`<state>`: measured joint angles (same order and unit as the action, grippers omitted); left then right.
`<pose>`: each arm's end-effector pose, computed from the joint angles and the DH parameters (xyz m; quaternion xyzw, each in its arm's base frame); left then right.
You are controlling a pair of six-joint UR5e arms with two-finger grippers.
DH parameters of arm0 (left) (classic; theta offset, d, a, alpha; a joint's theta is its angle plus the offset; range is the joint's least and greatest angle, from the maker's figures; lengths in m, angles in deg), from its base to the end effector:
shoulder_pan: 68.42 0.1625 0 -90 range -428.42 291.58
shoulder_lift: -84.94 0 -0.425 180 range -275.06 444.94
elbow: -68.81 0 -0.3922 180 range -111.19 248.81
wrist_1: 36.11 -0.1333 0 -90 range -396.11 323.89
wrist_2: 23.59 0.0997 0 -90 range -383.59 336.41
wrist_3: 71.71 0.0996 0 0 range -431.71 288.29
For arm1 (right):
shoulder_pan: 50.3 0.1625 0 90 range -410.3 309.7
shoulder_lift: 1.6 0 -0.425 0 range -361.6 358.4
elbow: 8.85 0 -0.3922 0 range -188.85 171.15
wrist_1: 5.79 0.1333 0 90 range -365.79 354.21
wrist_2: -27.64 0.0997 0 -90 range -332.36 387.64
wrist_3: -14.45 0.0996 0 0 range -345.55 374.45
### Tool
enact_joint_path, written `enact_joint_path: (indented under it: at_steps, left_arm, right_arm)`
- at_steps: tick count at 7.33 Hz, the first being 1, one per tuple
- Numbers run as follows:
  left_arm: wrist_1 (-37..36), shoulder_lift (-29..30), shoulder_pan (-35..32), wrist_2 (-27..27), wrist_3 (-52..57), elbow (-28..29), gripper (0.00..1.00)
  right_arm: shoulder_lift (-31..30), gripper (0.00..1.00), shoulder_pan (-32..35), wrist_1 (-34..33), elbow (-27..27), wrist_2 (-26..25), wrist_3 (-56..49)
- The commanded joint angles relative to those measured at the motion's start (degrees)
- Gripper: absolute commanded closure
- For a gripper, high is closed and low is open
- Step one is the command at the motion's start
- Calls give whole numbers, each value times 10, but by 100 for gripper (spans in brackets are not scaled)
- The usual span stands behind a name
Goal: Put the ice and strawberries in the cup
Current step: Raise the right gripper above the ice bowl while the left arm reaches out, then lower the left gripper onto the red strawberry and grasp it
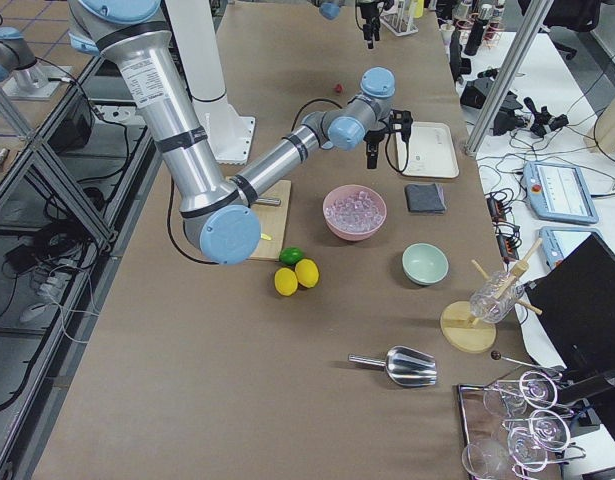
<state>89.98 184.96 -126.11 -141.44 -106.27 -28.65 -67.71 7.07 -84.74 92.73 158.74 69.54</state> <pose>0.2357 -0.5350 0.4353 0.2466 0.4203 0.0914 0.8684 -0.2743 -0.5542 0.3028 0.0432 -0.4887 0.0316 0.8708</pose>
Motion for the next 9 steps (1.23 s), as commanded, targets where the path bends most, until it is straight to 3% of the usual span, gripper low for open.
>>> enact_joint_path:
  at_steps: [1, 3, 9]
  left_arm:
    - [0, -14, 59, 66, -59, -31, 2]
    - [-1, -22, 139, 146, -106, -49, 2]
    - [2, -19, 191, 146, -130, -25, 2]
  right_arm:
    - [-3, 0, 3, 0, -1, 0, -3]
    - [-7, 0, 3, 0, -1, -1, -3]
    - [-10, 0, 3, 1, -1, -1, -3]
